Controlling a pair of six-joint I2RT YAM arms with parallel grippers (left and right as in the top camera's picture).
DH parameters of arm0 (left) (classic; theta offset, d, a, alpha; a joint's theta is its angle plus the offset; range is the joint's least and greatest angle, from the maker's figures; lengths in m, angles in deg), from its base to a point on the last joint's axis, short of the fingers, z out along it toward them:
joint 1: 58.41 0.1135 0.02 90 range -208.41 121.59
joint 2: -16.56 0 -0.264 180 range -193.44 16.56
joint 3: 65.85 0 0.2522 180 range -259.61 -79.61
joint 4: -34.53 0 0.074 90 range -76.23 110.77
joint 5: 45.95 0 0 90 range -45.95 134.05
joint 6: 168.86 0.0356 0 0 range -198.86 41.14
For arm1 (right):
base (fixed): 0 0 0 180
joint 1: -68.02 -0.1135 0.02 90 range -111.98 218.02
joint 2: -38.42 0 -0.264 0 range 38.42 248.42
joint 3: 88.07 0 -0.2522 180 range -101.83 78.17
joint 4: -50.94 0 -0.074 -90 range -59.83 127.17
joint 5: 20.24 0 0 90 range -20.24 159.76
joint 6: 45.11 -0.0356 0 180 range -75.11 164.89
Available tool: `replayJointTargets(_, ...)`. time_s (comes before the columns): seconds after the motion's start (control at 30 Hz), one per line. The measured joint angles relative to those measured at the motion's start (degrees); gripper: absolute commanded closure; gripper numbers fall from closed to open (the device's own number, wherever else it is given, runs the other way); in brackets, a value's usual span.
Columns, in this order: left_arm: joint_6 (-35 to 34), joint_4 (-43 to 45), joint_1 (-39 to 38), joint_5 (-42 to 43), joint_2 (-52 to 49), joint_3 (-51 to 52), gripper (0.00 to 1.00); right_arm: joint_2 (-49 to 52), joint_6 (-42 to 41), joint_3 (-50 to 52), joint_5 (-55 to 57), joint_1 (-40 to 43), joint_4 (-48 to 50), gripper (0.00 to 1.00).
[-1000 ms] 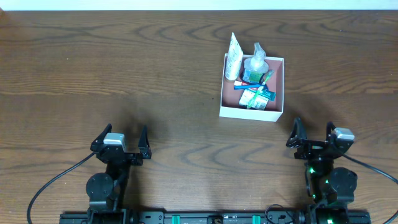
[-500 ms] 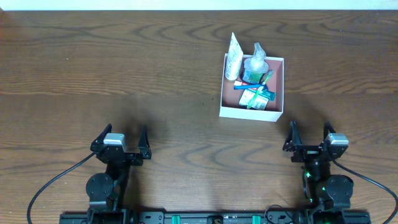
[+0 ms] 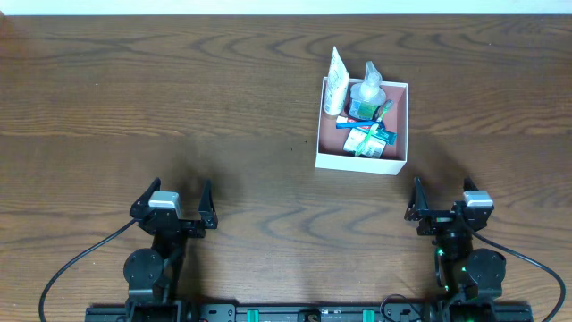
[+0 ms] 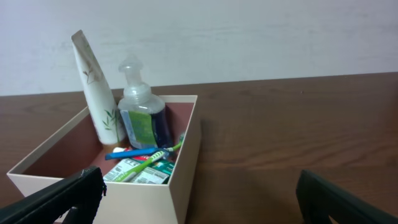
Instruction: Pack container
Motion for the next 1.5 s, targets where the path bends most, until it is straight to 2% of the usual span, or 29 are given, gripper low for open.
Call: replayJointTargets(1.5,0.0,0.02,0.0,0.0,0.0,0.0,0.02,0.0,0.92,0.0,0.02,0.0,0.0,0.01)
